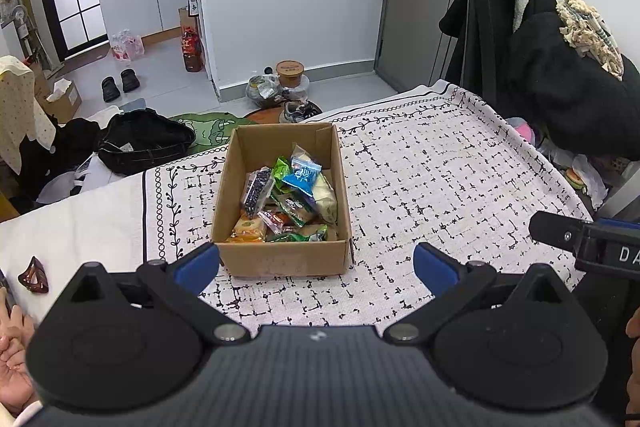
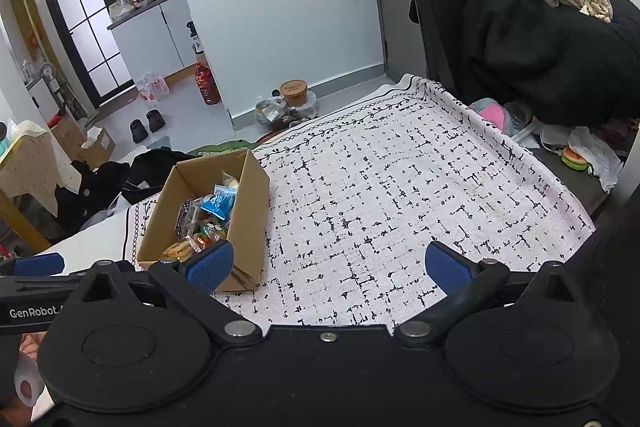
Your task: Organize snacks
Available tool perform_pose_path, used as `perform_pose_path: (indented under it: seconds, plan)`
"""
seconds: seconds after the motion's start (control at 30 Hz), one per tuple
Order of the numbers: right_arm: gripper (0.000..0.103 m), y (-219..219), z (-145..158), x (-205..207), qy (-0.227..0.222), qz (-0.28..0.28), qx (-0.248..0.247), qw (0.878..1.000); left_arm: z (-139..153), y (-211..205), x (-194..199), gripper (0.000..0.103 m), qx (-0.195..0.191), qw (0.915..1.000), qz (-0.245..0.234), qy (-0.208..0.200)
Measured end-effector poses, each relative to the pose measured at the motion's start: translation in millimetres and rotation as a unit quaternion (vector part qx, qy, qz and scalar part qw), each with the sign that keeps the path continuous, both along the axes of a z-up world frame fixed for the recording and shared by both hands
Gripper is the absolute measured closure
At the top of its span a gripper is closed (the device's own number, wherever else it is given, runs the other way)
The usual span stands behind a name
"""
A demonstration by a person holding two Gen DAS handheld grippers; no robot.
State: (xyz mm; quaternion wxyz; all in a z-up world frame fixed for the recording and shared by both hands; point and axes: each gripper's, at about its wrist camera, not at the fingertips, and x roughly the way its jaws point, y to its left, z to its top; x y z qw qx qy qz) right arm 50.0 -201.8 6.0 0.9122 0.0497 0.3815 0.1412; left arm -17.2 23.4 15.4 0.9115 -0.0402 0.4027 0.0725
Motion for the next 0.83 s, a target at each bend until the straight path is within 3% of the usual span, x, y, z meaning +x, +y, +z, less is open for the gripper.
perform_pose_path:
  seconds: [0.83]
  plan:
    - [0.0, -2.5, -4.5, 1.4, 0.006, -0.004, 0.0, 1.0, -3.0, -2.0, -0.6, 0.0, -0.003, 1.0, -0.006, 0.003]
